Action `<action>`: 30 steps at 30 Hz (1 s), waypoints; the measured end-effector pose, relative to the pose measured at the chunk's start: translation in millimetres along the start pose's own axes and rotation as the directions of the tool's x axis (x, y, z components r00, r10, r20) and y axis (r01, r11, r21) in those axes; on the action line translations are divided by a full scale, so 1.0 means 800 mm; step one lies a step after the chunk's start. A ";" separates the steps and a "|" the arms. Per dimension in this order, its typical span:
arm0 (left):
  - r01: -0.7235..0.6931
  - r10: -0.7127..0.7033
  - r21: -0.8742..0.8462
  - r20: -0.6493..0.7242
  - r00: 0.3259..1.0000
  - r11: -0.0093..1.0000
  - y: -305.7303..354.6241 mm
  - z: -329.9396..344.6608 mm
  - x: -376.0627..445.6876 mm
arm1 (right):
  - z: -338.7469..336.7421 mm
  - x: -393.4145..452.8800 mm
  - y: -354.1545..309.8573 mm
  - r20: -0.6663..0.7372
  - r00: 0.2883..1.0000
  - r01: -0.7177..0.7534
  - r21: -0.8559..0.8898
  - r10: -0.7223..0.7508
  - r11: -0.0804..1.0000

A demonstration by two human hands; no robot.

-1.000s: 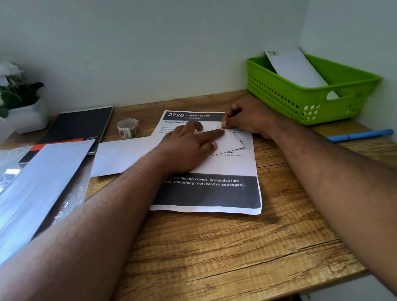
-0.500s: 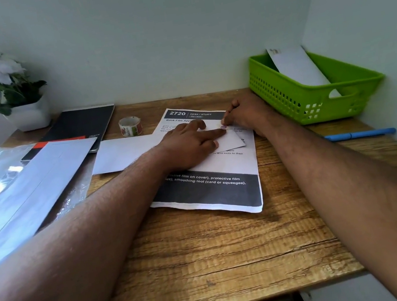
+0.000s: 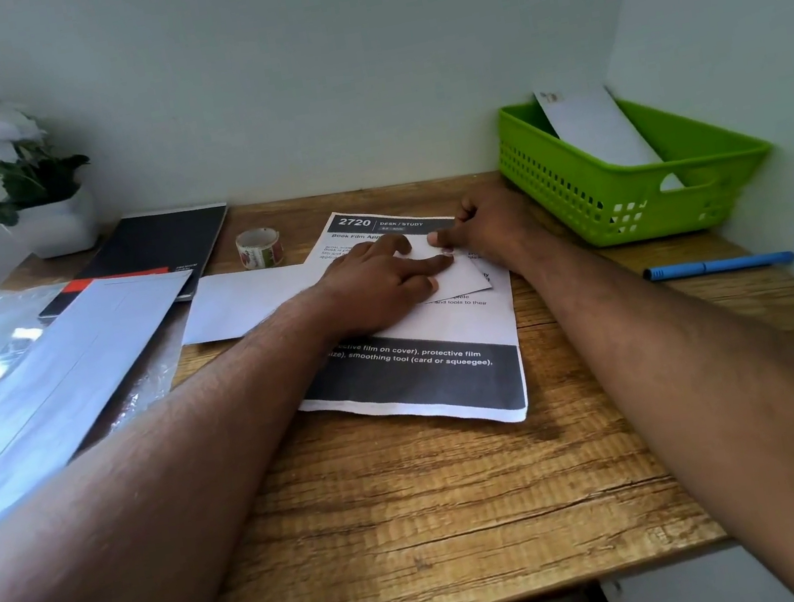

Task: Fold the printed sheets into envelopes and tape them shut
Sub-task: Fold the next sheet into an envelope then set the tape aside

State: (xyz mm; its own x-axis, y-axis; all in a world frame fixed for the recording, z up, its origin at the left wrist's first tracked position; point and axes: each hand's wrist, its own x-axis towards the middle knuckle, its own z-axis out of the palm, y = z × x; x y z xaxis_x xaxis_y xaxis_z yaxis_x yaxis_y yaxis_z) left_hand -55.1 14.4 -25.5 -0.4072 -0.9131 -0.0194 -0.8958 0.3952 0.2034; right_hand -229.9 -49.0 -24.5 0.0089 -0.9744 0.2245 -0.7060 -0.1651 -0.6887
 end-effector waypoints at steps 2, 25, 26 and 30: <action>0.001 -0.001 0.004 0.001 1.000 1.000 0.001 -0.001 -0.001 | 0.004 0.001 0.000 -0.021 1.000 0.008 -0.042 -0.009 0.999; 0.030 -0.030 0.068 -0.008 1.000 0.997 0.007 -0.001 -0.003 | -0.030 -0.007 0.013 0.128 0.989 0.073 0.054 -0.079 0.996; 0.031 -0.030 0.065 -0.010 0.999 0.997 0.007 -0.001 -0.003 | -0.029 -0.006 0.012 0.137 0.987 0.089 -0.004 -0.088 0.996; 0.039 -0.038 0.060 -0.016 0.999 0.997 0.007 -0.001 -0.003 | -0.038 -0.010 0.006 0.313 0.947 0.099 -0.053 -0.078 0.994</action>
State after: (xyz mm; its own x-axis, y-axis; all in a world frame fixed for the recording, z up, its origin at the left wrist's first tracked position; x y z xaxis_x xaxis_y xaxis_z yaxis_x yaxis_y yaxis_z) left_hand -59.3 18.6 -23.8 -0.3701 -0.9289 -0.0118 -0.9200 0.3647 0.1436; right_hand -254.5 -37.6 -8.7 0.2849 -0.9572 0.0505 -0.7379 -0.2527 -0.6258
